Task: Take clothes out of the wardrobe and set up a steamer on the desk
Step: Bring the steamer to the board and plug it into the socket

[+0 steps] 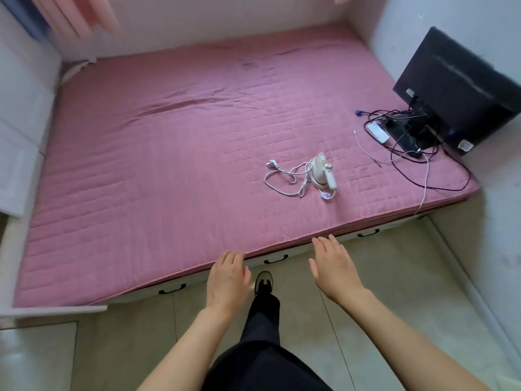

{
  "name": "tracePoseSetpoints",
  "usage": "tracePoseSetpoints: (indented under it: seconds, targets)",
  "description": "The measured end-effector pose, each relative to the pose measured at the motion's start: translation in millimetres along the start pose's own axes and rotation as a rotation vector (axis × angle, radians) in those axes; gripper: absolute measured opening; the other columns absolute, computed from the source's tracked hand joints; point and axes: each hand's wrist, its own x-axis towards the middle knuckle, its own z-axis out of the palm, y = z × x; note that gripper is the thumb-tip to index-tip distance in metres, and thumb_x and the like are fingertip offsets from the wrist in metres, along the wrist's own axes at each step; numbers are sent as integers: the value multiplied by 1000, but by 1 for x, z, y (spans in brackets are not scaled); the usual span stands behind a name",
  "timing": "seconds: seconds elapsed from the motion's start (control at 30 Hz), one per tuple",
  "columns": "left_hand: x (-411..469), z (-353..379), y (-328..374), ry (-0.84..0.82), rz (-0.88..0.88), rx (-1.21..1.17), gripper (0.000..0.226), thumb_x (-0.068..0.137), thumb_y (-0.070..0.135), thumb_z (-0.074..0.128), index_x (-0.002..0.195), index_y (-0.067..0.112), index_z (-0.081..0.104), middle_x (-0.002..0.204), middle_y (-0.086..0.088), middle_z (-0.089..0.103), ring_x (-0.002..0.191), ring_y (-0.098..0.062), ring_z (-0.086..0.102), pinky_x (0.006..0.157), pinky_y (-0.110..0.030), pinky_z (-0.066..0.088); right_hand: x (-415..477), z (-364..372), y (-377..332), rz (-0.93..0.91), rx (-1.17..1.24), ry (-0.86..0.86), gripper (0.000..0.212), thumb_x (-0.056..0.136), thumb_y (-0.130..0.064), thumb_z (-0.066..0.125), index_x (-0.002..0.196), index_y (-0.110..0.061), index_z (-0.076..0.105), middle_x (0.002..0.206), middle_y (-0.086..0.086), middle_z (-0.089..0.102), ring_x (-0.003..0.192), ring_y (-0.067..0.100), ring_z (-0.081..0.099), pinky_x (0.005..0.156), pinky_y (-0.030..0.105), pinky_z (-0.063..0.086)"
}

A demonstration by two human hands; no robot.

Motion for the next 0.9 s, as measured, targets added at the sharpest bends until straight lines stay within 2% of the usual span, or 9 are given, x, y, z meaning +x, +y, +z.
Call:
tracePoseSetpoints:
  seconds: [0.17,0.43,0.57,0.73,0.9]
  targets:
    - [81,-1,7,-34,13,-17,30,84,11,65,113,7,65,107,-4,68,107,-26,60,82,-39,52,69,-22,14,25,-3,19,46,89,-25,54,129,-4,48,128,14,54,129,36,41,109,44,34]
    - [195,4,26,-125,-93,-123,37,93,17,49,129,10,54,128,-3,58,124,-21,44,99,-32,38,165,-45,41,54,21,-62,44,94,-24,47,134,-5,42,133,12,49,132,34,35,110,37,28]
    - [244,20,33,-190,-228,-188,36,94,19,47,129,13,53,130,-3,57,124,-23,43,98,-35,39,212,-50,62,67,87,-105,42,95,-26,46,131,-7,42,131,9,49,126,28,38,102,37,37]
    - [298,54,47,-244,-391,-285,36,93,18,50,129,10,53,132,-6,56,125,-25,45,100,-35,38,276,-41,92,56,94,-194,35,94,-25,46,123,-5,45,125,11,50,119,30,42,96,38,39]
    - [344,106,53,-279,-675,-438,40,92,18,52,130,5,51,134,-12,54,123,-29,49,101,-35,39,337,-14,123,16,124,-307,31,94,-24,45,119,-6,46,121,13,52,116,33,45,91,39,41]
